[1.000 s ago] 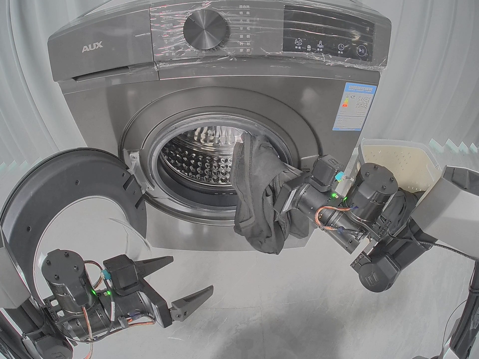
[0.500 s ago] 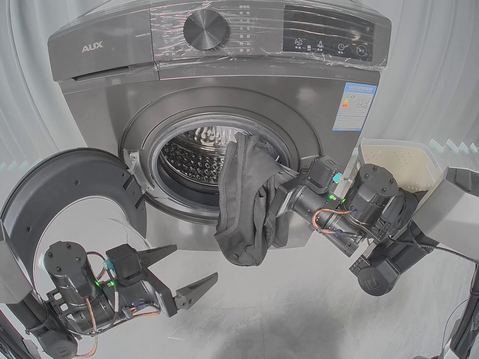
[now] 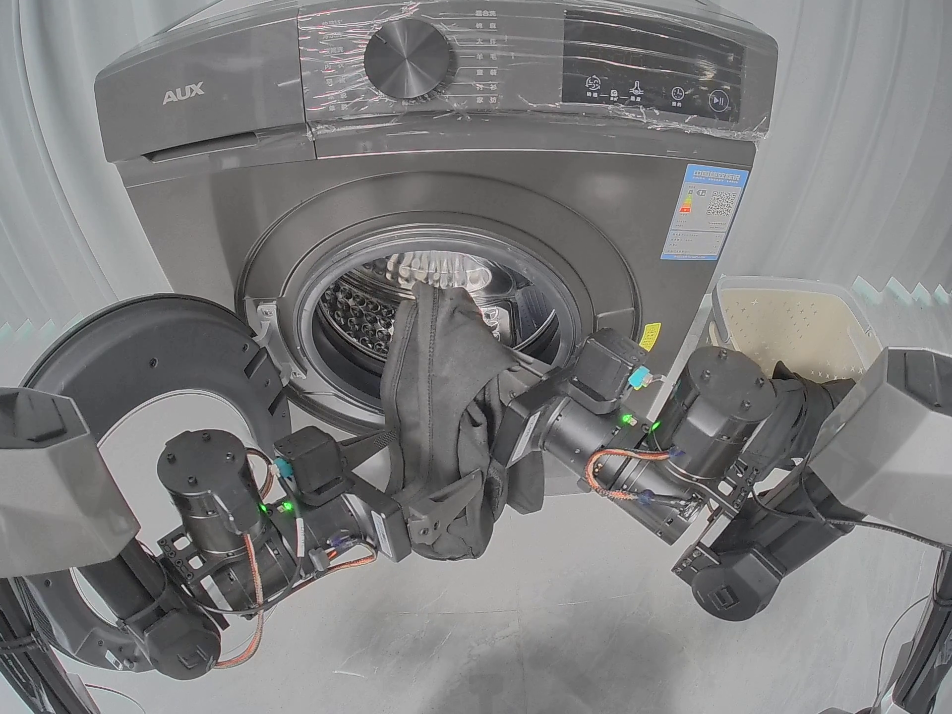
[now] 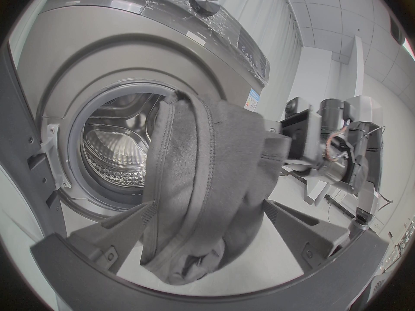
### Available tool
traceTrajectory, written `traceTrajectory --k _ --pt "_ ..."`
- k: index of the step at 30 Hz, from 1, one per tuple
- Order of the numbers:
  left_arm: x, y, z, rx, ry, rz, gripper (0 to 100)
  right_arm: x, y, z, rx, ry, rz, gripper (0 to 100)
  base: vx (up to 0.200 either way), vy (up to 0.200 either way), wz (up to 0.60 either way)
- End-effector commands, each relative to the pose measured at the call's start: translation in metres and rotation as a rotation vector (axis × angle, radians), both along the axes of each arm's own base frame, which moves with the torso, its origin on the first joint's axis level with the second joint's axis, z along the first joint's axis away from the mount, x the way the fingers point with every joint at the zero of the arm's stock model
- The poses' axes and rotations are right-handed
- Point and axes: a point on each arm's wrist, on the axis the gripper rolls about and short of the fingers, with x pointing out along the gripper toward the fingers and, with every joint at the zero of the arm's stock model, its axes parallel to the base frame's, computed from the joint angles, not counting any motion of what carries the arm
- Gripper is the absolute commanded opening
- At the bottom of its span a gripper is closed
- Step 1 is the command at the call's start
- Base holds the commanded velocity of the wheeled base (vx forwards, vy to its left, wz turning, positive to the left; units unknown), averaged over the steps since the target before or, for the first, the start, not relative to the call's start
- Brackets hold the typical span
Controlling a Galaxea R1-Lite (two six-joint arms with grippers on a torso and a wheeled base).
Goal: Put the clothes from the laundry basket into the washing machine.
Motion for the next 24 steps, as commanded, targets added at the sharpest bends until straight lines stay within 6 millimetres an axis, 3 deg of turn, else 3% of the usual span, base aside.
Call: traceTrajectory --k 1,12,20,21,24 --pt "0.014 -0.006 -0.008 -0.001 0.010 0.005 100 -0.007 0.007 0.000 0.000 0.001 0.026 0 0.000 0.000 0.00" --pt "0.035 -0.018 -0.006 -0.023 -0.040 0.015 100 -0.016 0.015 -0.001 0.008 0.014 0.053 0 0.000 0.000 0.00" --pt "0.054 -0.014 -0.007 -0.024 -0.070 0.066 100 -0.020 0.015 -0.005 -0.003 0.030 0.056 0 0.000 0.000 0.00" --pt "0.054 -0.013 -0.007 -0.024 -0.070 0.069 0 -0.020 0.015 -0.006 -0.004 0.031 0.054 0 0.000 0.000 0.00" --pt "0.055 -0.011 -0.005 -0.028 -0.073 0.078 0 -0.019 0.013 -0.007 -0.007 0.034 0.049 0 0.000 0.000 0.00"
